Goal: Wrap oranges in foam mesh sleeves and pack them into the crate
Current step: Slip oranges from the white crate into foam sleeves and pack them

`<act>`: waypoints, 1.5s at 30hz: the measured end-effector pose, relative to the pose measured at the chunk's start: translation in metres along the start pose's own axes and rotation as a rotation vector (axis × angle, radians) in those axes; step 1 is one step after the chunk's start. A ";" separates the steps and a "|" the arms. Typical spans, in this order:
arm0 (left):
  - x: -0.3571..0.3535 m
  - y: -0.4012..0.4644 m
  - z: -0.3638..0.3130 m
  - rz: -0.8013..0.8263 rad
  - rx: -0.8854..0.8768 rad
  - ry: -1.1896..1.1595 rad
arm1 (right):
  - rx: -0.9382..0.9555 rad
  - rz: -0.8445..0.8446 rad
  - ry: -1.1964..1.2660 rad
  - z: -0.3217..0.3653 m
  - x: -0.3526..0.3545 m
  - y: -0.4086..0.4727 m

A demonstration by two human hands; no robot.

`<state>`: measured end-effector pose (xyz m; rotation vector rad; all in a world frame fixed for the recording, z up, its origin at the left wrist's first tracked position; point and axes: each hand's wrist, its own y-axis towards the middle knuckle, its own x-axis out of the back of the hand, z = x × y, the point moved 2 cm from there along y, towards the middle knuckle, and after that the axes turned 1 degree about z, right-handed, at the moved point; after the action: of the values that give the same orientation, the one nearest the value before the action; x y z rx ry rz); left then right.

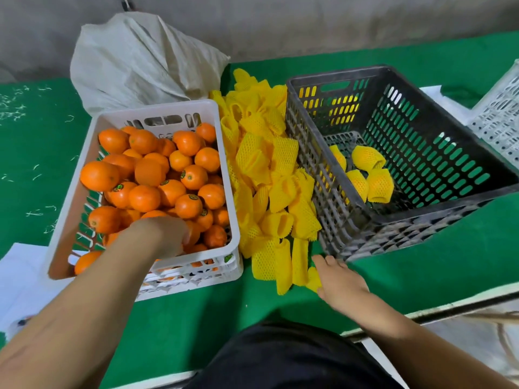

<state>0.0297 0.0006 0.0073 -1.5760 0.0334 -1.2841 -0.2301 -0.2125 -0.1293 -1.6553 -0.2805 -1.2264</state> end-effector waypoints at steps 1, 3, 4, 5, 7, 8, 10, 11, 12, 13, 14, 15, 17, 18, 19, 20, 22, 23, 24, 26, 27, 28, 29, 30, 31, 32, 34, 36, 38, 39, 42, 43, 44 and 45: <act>-0.003 0.000 0.006 0.009 0.001 -0.014 | 0.018 -0.045 0.009 0.000 -0.002 0.001; -0.009 0.002 0.018 -0.076 -0.030 -0.109 | 0.062 -0.132 0.045 0.000 0.000 0.001; -0.011 0.003 0.024 -0.140 -0.037 -0.208 | 0.085 -0.168 0.085 0.000 0.004 -0.001; -0.012 0.001 0.029 -0.211 -0.034 -0.327 | 0.109 -0.203 0.144 0.000 0.009 -0.003; -0.014 -0.003 0.036 -0.416 -0.018 -0.593 | 0.155 -0.297 0.277 0.005 0.023 -0.010; -0.015 -0.003 0.038 -0.548 -0.016 -0.711 | 0.182 -0.393 0.347 0.008 0.032 -0.015; -0.016 -0.009 0.032 -0.809 -0.046 -0.974 | 0.256 -0.686 0.484 0.018 0.056 -0.029; -0.017 -0.012 0.025 -0.885 -0.079 -1.155 | 0.294 -0.822 0.553 0.024 0.070 -0.036; -0.017 -0.013 0.016 -0.903 -0.135 -1.381 | 0.330 -0.927 0.625 0.031 0.085 -0.040; -0.017 -0.011 0.005 -0.853 -0.202 -1.635 | 0.360 -0.994 0.695 0.039 0.099 -0.043; -0.017 -0.008 -0.008 -0.746 -0.254 -1.883 | 0.384 -1.028 0.758 0.048 0.113 -0.043; -0.017 -0.003 -0.020 -0.624 -0.300 -2.103 | 0.404 -1.035 0.812 0.056 0.125 -0.041; -0.016 0.006 -0.042 -0.376 -0.330 -2.434 | 0.429 -0.973 0.924 0.074 0.143 -0.034; -0.017 0.010 -0.051 -0.275 -0.345 -2.531 | 0.437 -0.914 0.995 0.083 0.149 -0.032; -0.020 0.013 -0.057 -0.240 -0.374 -2.575 | 0.447 -0.851 1.074 0.091 0.154 -0.029; -0.021 0.014 -0.060 -0.244 -0.405 -2.580 | 0.455 -0.791 1.154 0.099 0.156 -0.028; -0.024 0.016 -0.058 -0.285 -0.469 -2.559 | 0.459 -0.671 1.340 0.115 0.158 -0.027; -0.026 0.016 -0.057 -0.282 -0.489 -2.544 | 0.447 -0.612 1.442 0.120 0.157 -0.027; -0.027 0.015 -0.058 -0.278 -0.484 -2.509 | 0.425 -0.570 1.517 0.124 0.155 -0.025; -0.029 0.014 -0.058 -0.331 -0.481 -2.371 | 0.374 -0.553 1.531 0.129 0.154 -0.022; -0.029 0.013 -0.059 -0.384 -0.491 -2.302 | 0.354 -0.553 1.504 0.130 0.154 -0.020; -0.030 0.014 -0.060 -0.434 -0.501 -2.255 | 0.351 -0.538 1.482 0.131 0.155 -0.019; -0.031 0.015 -0.060 -0.467 -0.501 -2.234 | 0.356 -0.508 1.468 0.133 0.156 -0.017; -0.032 0.016 -0.059 -0.480 -0.496 -2.238 | 0.370 -0.454 1.462 0.133 0.158 -0.015; -0.032 0.018 -0.058 -0.482 -0.500 -2.257 | 0.387 -0.391 1.449 0.133 0.159 -0.014; -0.032 0.021 -0.057 -0.479 -0.503 -2.285 | 0.389 -0.344 1.424 0.132 0.161 -0.013; -0.032 0.024 -0.056 -0.470 -0.497 -2.337 | 0.327 -0.376 1.415 0.124 0.167 -0.006; -0.031 0.024 -0.057 -0.456 -0.534 -2.346 | 0.211 -0.582 1.401 0.112 0.173 0.002; -0.031 0.020 -0.057 -0.429 -0.622 -2.271 | 0.200 -0.819 1.271 0.110 0.179 0.004; -0.032 0.017 -0.056 -0.403 -0.671 -2.208 | 0.251 -0.871 1.191 0.115 0.179 0.005; -0.036 0.013 -0.055 -0.298 -0.775 -2.040 | 0.434 -0.795 1.084 0.136 0.170 0.006; -0.038 0.014 -0.054 -0.293 -0.771 -2.029 | 0.463 -0.777 1.079 0.139 0.167 0.007; -0.038 0.015 -0.054 -0.304 -0.748 -2.042 | 0.474 -0.780 1.075 0.140 0.165 0.007; -0.038 0.016 -0.054 -0.318 -0.714 -2.065 | 0.476 -0.789 1.072 0.138 0.165 0.008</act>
<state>-0.0166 -0.0217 -0.0375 -2.8437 -1.1483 0.7755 -0.0693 -0.1622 0.0046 -0.2987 -0.5012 -2.2251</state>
